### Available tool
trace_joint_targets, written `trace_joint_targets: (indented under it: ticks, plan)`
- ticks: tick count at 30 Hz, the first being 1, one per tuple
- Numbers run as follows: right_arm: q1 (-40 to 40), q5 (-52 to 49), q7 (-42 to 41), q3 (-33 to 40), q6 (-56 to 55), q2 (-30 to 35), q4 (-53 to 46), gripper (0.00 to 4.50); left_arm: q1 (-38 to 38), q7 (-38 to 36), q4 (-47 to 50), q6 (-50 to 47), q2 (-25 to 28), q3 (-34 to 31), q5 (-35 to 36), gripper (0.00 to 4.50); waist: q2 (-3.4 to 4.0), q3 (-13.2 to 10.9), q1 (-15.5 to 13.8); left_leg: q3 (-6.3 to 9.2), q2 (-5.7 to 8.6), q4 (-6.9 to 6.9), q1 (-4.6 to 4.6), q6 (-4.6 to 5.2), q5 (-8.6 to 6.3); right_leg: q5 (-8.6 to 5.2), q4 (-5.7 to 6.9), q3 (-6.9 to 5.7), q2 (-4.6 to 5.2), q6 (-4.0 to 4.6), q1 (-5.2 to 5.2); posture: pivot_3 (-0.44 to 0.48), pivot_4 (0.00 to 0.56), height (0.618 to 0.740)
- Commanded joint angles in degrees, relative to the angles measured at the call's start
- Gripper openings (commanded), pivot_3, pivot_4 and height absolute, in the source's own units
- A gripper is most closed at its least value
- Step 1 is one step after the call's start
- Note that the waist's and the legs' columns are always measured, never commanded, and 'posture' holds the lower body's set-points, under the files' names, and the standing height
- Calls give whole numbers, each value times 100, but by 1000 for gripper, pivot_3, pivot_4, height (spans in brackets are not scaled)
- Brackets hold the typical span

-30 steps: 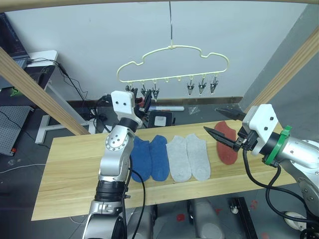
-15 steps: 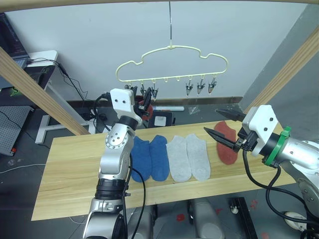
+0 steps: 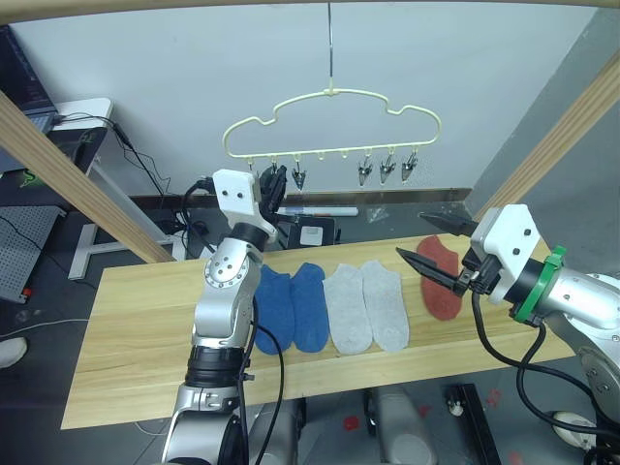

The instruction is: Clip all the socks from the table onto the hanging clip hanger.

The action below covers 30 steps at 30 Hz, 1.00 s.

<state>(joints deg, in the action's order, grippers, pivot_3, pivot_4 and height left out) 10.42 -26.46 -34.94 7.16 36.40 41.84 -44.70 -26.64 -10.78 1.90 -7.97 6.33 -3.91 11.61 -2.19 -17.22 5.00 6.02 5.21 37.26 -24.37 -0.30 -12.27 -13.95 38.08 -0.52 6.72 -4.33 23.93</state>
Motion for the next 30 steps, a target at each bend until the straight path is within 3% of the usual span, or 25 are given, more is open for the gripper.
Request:
trace_joint_targets:
  ticks: [1, 6, 16, 28, 30]
  plan:
    - [-37, 26, 2, 1, -82, 58, -199, 3069, 14, -68, 361, -18, 70, -64, 99, 245, 0, 0, -1, 0, 0, 0, 0, 0, 0, 0, 0, 0, 0, 0, 0, -243, 259, 740]
    - [-242, 619, 395, -262, 487, 390, -44, 3069, 119, -316, 740, -480, 290, -150, 436, 245, 0, 0, -3, 0, 0, -1, 0, 0, 0, 0, 0, 1, 0, 0, 1, -238, 273, 740]
    - [-99, 863, 1100, -382, 1238, -170, 568, 3069, 181, -572, 1332, -1367, 644, -291, 1022, 244, -3, -11, -2, 0, -3, -1, -1, 2, 1, -1, -1, 5, -2, 0, 2, -209, 339, 740]
    - [457, 1697, 1943, -826, 1200, -1036, 2329, 3069, 293, -535, 1869, -1796, 780, -207, 1130, 244, 1, -194, -7, -5, -6, -10, -10, 4, 1, -1, -5, 8, -2, 2, 14, -167, 432, 740]
    - [531, 1761, 1983, -814, 1166, -1156, 2557, 3427, 297, -530, 1972, -1898, 811, -204, 1157, 244, 1, -275, -10, -3, -6, -16, -11, 4, 1, -2, -6, 7, -2, 2, 15, -159, 448, 740]
